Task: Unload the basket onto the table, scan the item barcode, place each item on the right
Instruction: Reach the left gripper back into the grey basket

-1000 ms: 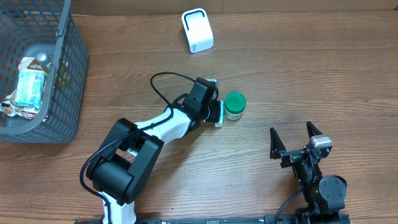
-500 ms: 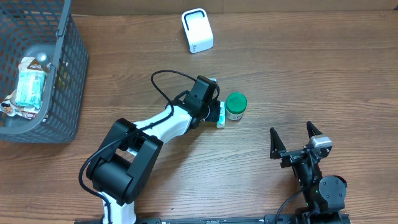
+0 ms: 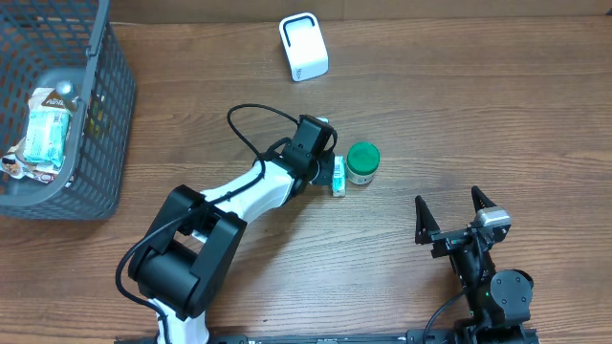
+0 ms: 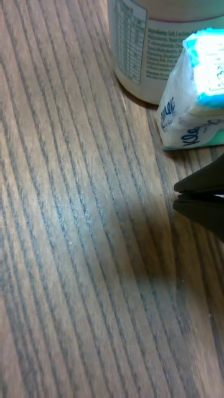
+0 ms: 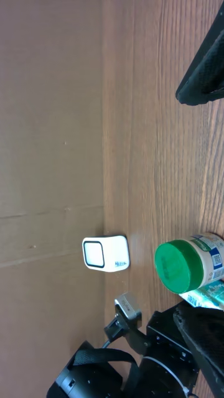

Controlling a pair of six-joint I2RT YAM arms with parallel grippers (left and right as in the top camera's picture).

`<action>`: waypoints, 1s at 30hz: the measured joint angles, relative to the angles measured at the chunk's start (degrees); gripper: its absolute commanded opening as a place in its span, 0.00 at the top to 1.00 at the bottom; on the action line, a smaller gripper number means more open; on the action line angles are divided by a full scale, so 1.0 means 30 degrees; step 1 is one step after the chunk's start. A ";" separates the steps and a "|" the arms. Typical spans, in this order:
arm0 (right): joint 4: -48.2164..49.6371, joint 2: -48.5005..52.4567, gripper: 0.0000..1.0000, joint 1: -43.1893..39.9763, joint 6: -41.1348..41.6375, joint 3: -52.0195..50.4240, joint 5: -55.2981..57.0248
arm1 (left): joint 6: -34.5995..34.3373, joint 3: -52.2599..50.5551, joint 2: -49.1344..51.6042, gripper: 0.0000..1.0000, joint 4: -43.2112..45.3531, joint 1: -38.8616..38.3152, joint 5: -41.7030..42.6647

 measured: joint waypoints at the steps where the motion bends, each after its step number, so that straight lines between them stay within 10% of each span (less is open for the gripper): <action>1: -0.0007 0.0000 0.00 0.0007 0.0015 0.0000 -0.0015 | 0.0000 0.0000 -0.0007 0.96 -0.0058 0.0000 -0.0058; 7: 0.0000 0.0000 0.00 0.0000 0.0000 0.0000 -0.0007 | 0.0539 0.0612 -0.0357 0.96 -0.1945 0.0102 -0.1610; 18: 0.0000 0.0000 0.00 0.0007 0.0007 0.0000 -0.0007 | 0.5566 1.0207 -0.5996 0.59 -0.8823 0.2528 -0.5421; 25: 0.0000 0.0000 0.00 0.0000 0.0000 0.0000 -0.0015 | 0.7708 1.7019 -0.6987 0.28 -1.1096 0.7861 -0.5136; 30: 0.0000 0.0000 0.00 0.0000 0.0007 0.0000 -0.0007 | 0.8138 1.7660 -0.6965 0.24 -1.1606 1.1927 -0.3730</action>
